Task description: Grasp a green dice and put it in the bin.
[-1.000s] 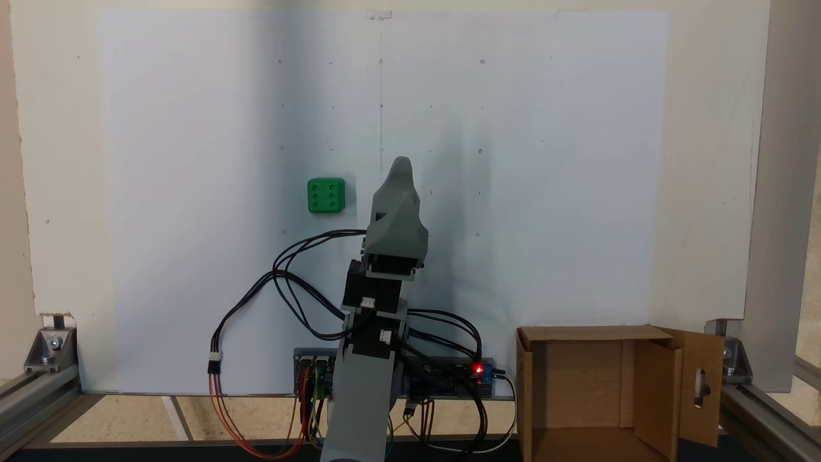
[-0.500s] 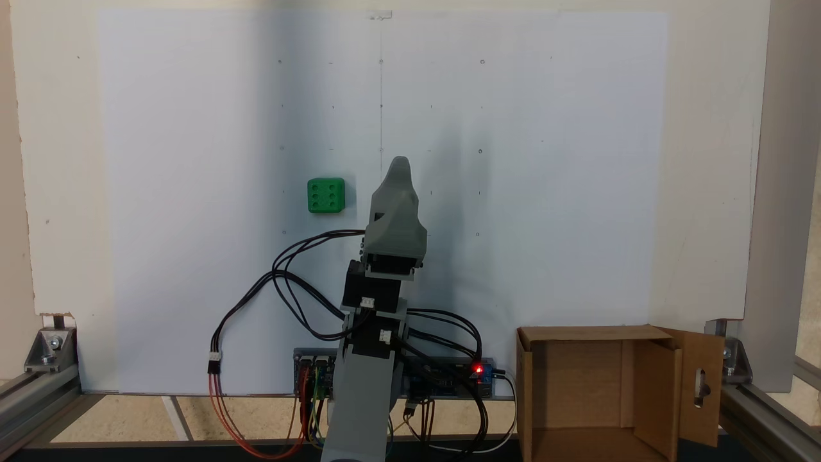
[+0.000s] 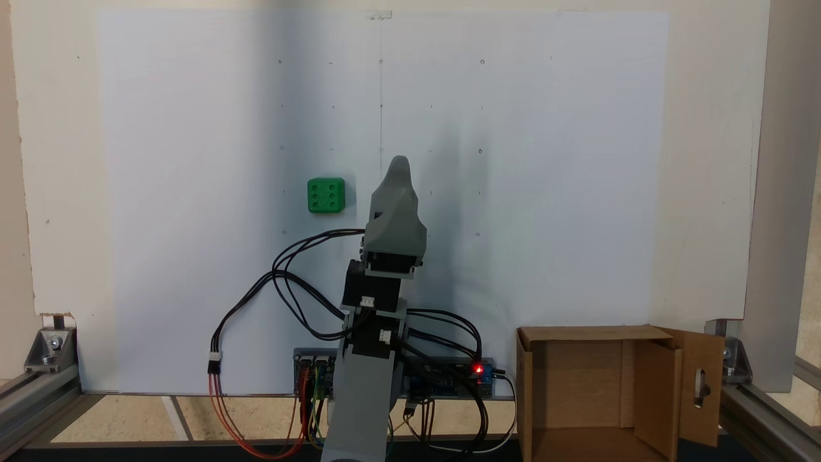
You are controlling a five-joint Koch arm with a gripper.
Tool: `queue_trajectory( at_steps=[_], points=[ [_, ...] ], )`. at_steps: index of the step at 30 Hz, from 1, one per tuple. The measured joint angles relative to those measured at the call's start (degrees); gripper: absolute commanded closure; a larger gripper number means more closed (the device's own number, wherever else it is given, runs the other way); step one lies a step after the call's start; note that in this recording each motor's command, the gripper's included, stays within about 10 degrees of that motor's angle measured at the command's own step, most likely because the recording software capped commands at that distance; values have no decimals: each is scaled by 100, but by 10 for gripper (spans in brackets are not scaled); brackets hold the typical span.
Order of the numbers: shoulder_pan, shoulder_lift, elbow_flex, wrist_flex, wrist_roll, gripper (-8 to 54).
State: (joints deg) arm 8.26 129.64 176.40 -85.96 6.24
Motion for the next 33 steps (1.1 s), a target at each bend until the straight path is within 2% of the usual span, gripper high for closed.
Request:
queue_trajectory(
  at_steps=[3, 8, 12, 24, 29, 33],
  points=[
    [-9, 0, 0, 413, 0, 14],
    [-70, 0, -624, 2294, 0, 15],
    [-325, 0, -1705, 3858, -185, 33],
    [-773, -18, -4544, 8473, -193, 33],
    [-1125, -272, -5880, 10327, -185, 33],
    [-1661, -545, -6337, 11777, -70, 32]
  ],
)
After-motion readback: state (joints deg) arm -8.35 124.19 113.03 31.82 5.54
